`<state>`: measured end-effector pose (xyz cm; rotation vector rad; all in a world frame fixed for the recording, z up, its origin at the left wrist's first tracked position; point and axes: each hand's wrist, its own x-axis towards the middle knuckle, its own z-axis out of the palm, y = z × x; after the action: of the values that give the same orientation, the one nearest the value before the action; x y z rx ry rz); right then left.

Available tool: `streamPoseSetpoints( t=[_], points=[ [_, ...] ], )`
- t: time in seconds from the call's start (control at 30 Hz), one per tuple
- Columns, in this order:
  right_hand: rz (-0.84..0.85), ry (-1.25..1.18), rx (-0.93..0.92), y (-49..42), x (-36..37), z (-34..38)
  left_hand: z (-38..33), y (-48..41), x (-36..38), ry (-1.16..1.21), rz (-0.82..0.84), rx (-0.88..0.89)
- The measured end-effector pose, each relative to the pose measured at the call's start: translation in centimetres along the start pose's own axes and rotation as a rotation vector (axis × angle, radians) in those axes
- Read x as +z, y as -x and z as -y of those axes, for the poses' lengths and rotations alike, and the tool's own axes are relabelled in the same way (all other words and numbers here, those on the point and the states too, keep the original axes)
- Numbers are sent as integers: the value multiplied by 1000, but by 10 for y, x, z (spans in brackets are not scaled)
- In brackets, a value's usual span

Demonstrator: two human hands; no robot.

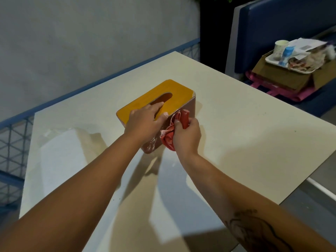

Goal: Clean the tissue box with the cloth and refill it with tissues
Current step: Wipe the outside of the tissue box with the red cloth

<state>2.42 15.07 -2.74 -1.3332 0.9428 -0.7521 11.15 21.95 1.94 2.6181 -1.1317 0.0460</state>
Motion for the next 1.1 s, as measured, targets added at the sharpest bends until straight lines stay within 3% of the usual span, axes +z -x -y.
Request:
streamPoseSetpoints(
  t=[0.2,0.43,0.53,0.8,1.0,1.1],
  points=[
    [69,-42,321,-15,0,0,-1,1,-1,-6,17,-3],
    [44,8,-30,-9,-8,18,-5,4,-4,47,1,-19],
    [46,36,-74,0,-4,0,-6,5,-5,73,-8,-30],
    [165,-39,325,-13,-17,16,-6,5,-3,80,-4,-78],
    [104,-13,19,-12,-21,32,-6,6,-3,103,-27,-75],
    [136,38,-30,5,-12,8,-8,6,-5,95,-23,-76]
  ],
)
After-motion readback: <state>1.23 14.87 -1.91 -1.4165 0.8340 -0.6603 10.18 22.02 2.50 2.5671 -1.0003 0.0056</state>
